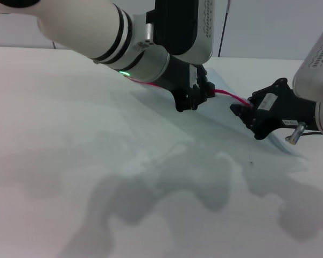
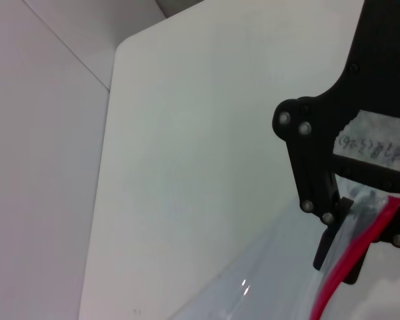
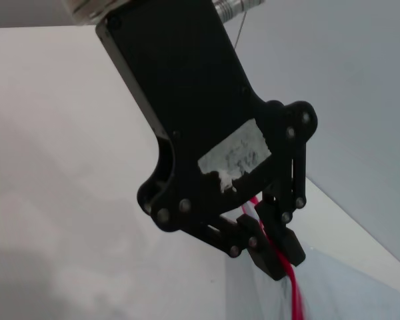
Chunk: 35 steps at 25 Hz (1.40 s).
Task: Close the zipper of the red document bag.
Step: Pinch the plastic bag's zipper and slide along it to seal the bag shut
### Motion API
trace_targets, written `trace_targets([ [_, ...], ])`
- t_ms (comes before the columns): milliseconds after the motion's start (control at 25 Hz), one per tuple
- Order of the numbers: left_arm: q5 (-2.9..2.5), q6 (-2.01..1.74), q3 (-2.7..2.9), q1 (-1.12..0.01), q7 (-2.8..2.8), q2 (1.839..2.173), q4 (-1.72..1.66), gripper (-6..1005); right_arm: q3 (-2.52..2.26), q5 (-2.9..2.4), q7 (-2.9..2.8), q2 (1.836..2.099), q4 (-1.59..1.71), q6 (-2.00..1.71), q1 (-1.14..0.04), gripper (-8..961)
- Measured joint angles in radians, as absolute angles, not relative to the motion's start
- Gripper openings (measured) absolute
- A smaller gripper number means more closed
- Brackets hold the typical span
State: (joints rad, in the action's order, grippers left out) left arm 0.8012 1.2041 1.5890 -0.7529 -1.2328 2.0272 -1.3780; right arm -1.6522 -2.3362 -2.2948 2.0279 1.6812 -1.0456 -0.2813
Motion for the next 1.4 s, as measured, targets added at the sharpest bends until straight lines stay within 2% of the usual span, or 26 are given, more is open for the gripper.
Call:
trace_targets([
  [280, 0.800, 1.193, 1.588, -0.743, -1.230, 2.025, -1.384, 71, -1.646, -2.340, -2.295, 2.028, 1.683, -1.039, -0.267, 56],
  [560, 0.772, 1.191, 1.575, -0.719, -1.209, 2.022, -1.385, 71, -1.608, -2.342, -2.295, 2.028, 1.689, -1.038, -0.258, 60],
  [1000, 0.761, 1.197, 1.440, -0.619, -1.212, 2.017, -1.401, 72, -1.494, -2.372, -2.295, 2.029, 1.673, -1.034, -0.229, 66],
  [1400, 0.748, 1.194, 1.397, -0.600, -1.215, 2.017, -1.401, 69, -1.464, -2.409, -2.300, 2.029, 1.658, -1.020, -0.223, 71],
])
